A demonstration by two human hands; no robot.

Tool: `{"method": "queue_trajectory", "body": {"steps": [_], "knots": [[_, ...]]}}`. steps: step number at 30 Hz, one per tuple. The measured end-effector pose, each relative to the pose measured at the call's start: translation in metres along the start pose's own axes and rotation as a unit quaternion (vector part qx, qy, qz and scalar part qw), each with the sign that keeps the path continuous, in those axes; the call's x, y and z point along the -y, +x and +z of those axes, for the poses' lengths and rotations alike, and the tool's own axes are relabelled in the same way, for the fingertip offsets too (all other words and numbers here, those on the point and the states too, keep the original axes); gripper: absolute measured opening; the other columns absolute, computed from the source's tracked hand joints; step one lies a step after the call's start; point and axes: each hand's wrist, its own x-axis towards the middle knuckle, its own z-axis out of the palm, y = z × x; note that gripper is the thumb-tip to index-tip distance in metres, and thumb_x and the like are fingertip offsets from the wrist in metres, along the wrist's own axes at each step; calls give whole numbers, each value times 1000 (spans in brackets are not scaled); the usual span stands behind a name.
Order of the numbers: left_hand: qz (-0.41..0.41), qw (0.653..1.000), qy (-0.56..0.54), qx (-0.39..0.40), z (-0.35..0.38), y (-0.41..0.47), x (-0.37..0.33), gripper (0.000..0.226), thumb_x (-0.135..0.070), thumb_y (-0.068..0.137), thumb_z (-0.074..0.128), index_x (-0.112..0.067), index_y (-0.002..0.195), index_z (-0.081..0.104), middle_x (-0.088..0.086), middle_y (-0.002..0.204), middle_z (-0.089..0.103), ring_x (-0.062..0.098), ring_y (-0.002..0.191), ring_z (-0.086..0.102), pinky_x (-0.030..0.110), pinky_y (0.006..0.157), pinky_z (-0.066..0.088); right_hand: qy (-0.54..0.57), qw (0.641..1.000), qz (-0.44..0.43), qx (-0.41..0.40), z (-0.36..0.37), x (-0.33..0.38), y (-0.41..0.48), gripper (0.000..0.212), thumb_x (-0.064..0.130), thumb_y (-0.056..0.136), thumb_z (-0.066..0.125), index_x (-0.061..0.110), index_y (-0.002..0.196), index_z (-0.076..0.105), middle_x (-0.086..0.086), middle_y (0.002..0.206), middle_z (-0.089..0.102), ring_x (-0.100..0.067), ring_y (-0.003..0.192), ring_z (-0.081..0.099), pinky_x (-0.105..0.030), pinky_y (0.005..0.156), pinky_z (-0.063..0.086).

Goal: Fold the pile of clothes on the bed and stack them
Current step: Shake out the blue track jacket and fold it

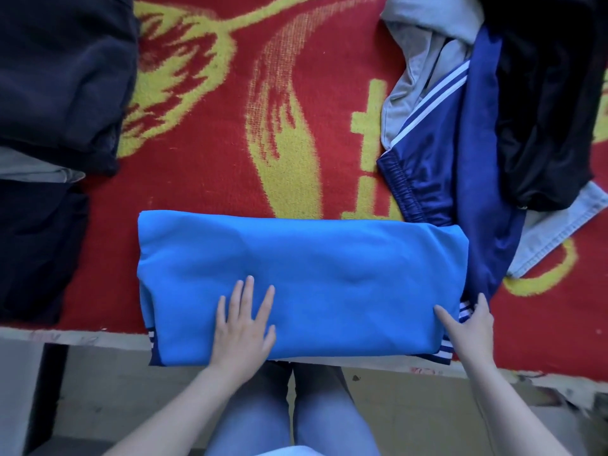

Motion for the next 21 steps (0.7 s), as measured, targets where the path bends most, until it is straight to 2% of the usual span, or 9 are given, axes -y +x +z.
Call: {"method": "queue_trajectory", "body": {"steps": [4, 7, 10, 14, 15, 16, 18, 19, 21], "knots": [[5, 999, -6, 42, 1, 3, 1, 56, -37, 76, 32, -16, 128, 41, 22, 133, 46, 33, 122, 38, 54, 87, 48, 71, 997, 36, 23, -9, 11, 7, 82, 14, 83, 68, 7, 148, 19, -15, 145, 32, -31, 127, 38, -41, 100, 35], [12, 998, -8, 58, -2, 6, 12, 55, -39, 76, 33, -19, 126, 43, 20, 132, 49, 29, 120, 39, 53, 84, 49, 83, 994, 61, 36, -10, 13, 10, 74, 11, 82, 68, 4, 144, 29, -11, 113, 49, -23, 101, 48, -36, 87, 39], [23, 996, 3, 82, -8, 9, 15, 52, -37, 72, 45, -18, 118, 60, 19, 125, 58, 27, 115, 41, 53, 79, 51, 85, 993, 71, 41, -10, 18, 8, 42, 4, 80, 68, 0, 119, 54, -11, 96, 55, -22, 86, 51, -34, 75, 40], [30, 993, 17, 115, -17, 8, 17, 54, -35, 58, 59, -19, 108, 71, 16, 124, 60, 28, 111, 56, 47, 76, 53, 139, 987, 63, 51, -18, 31, -4, 21, -4, 79, 64, -4, 100, 61, -11, 83, 59, -24, 77, 52, -36, 73, 41], [26, 994, 2, 110, -21, 9, 15, 55, -34, 63, 59, -20, 116, 66, 18, 133, 52, 29, 116, 56, 48, 83, 51, 150, 986, 60, 49, -21, 36, -9, 18, -5, 79, 64, -2, 97, 61, -13, 85, 61, -24, 78, 53, -37, 73, 42], [23, 995, -9, 101, -26, 11, 14, 56, -33, 75, 56, -21, 129, 55, 18, 147, 35, 29, 129, 45, 49, 96, 42, 161, 985, 52, 46, -25, 42, -16, 16, -4, 79, 64, 1, 93, 61, -13, 89, 63, -25, 81, 56, -39, 75, 44], [13, 990, -21, 136, -32, 12, 15, 57, -33, 93, 41, -29, 147, 23, 7, 158, -6, 20, 145, 6, 41, 115, 13, 174, 983, 16, 48, -33, 56, -32, 15, -4, 79, 65, 7, 87, 60, -8, 91, 66, -26, 90, 61, -42, 81, 48], [-3, 983, -47, 178, -38, 13, 15, 57, -33, 95, 37, -31, 149, 16, 1, 157, -14, 15, 145, -4, 37, 116, 6, 175, 983, -10, 50, -37, 65, -42, 16, -4, 78, 65, 9, 85, 59, -5, 89, 66, -26, 92, 61, -43, 82, 48], [-23, 972, -104, 212, -46, 15, 18, 56, -34, 95, 38, -31, 147, 21, -4, 157, -12, 12, 145, -5, 35, 116, 4, 173, 981, -67, 56, -43, 87, -65, 20, -6, 79, 64, 13, 81, 57, 2, 85, 64, -23, 90, 61, -38, 79, 48]]}}
